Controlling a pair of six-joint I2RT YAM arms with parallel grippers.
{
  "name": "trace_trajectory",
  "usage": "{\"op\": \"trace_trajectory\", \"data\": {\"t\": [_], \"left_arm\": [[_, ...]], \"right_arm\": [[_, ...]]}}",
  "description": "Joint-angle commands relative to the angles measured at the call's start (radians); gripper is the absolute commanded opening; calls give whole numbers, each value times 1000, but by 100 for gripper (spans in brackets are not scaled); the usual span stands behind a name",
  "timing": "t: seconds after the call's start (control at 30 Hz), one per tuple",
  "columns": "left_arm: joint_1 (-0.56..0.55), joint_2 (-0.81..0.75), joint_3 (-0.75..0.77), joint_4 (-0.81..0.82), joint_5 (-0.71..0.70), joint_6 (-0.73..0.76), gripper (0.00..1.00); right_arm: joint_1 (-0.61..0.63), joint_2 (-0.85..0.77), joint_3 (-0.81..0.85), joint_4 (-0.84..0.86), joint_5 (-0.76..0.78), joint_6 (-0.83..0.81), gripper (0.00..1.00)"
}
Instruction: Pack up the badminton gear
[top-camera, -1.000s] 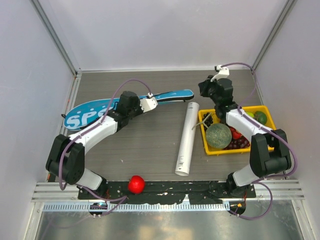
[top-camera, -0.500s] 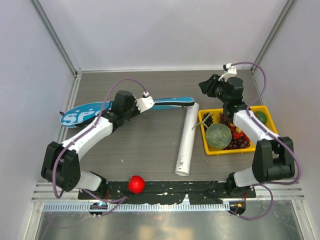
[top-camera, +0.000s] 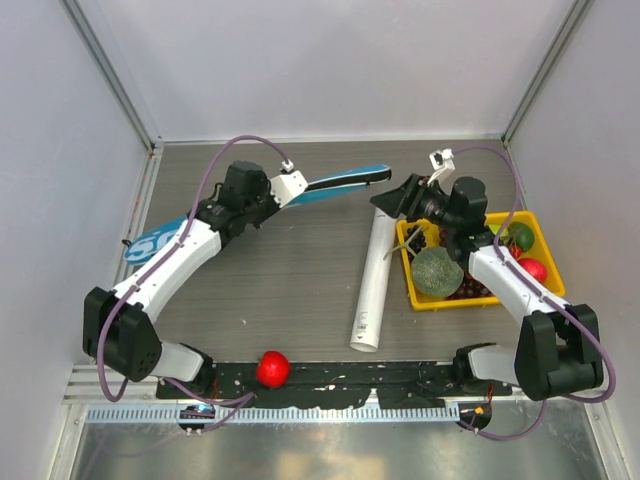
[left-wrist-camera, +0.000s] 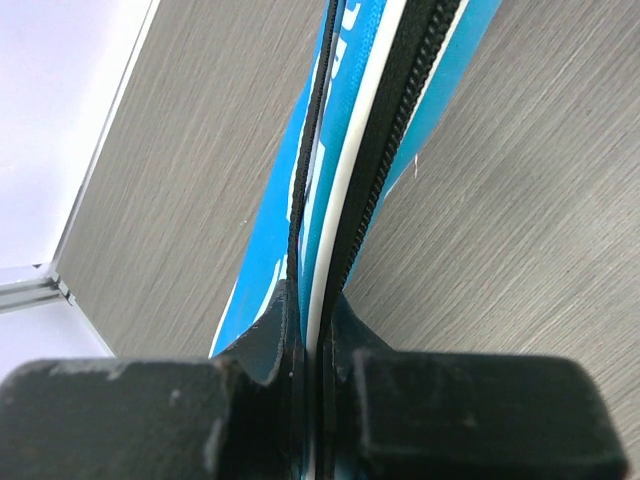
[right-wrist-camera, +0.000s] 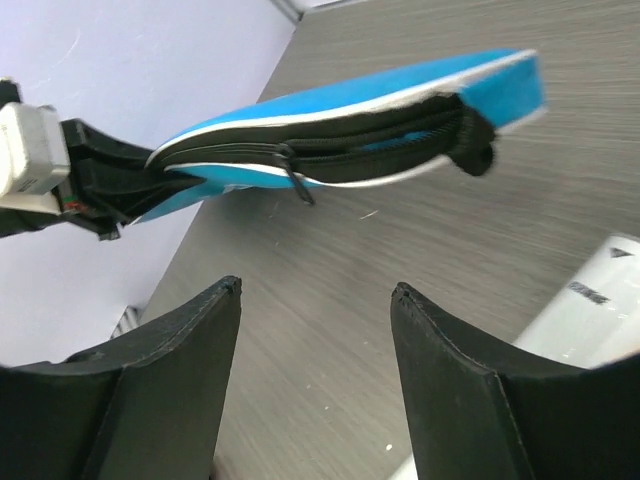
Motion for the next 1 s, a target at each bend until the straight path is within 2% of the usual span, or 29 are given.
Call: {"op": "trace_trajectory", "data": {"t": [0.0,0.17,0.5,0.77,0.97], "left_arm": [[4,-23,59,3,49,-40,0],[4,-33,59,0,76,-52,0],[4,-38,46,-23,123,-58,0],[4,-38,52,-37,125,-47,0],[4,-30,52,-37,122,-49,0]], "right_arm": [[43,8,13,112,-56,52,67],[71,71,13,268,-34,145,68],[112,169,59,273,41,159,68],[114,174,57,327,33,171,47],[114,156,39,367,23,203,47]]}}
